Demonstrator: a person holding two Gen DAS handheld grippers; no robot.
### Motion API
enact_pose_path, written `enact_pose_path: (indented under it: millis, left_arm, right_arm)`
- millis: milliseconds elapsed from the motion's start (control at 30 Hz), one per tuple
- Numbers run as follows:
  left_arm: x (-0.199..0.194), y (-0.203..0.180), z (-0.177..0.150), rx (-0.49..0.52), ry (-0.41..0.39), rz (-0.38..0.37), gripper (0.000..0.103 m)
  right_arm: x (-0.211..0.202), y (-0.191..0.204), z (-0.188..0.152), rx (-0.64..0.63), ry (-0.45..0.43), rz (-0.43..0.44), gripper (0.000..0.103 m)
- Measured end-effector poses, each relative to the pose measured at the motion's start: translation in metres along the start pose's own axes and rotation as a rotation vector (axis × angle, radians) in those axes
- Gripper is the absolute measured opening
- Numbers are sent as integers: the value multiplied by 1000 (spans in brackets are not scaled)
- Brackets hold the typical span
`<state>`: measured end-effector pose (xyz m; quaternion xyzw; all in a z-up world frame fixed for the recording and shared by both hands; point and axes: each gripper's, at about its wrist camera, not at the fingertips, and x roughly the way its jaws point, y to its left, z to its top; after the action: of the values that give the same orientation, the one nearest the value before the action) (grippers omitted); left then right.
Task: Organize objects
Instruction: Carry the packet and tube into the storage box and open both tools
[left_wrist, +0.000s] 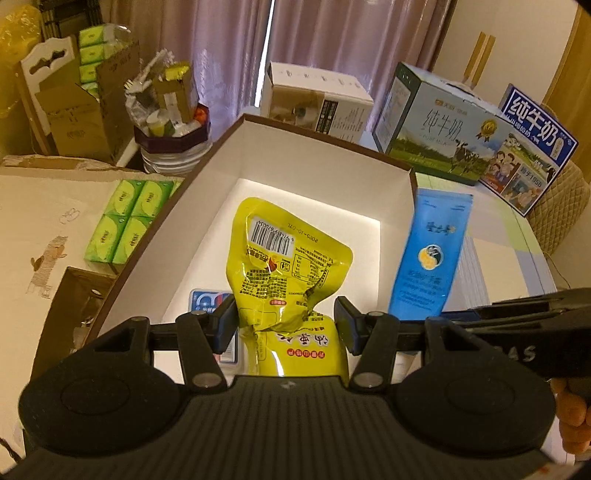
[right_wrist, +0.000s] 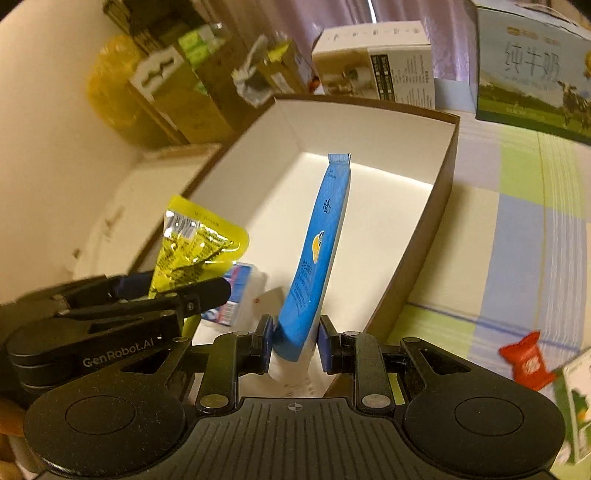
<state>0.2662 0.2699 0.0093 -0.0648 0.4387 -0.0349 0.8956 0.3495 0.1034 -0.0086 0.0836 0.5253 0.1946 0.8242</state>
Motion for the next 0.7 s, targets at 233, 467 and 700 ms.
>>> enact_pose_path:
  millis: [233, 467, 700]
  left_arm:
    - [28, 7, 15, 5, 47, -4, 51]
    - [44, 10, 23, 11, 66, -9, 51]
    - [53, 9, 28, 11, 72, -27, 52]
  right_arm:
    - [29, 2, 18, -68, 66, -92, 22]
    - [43, 1, 27, -96, 73, -155, 22]
    - [41, -2, 36, -115, 59, -187, 26]
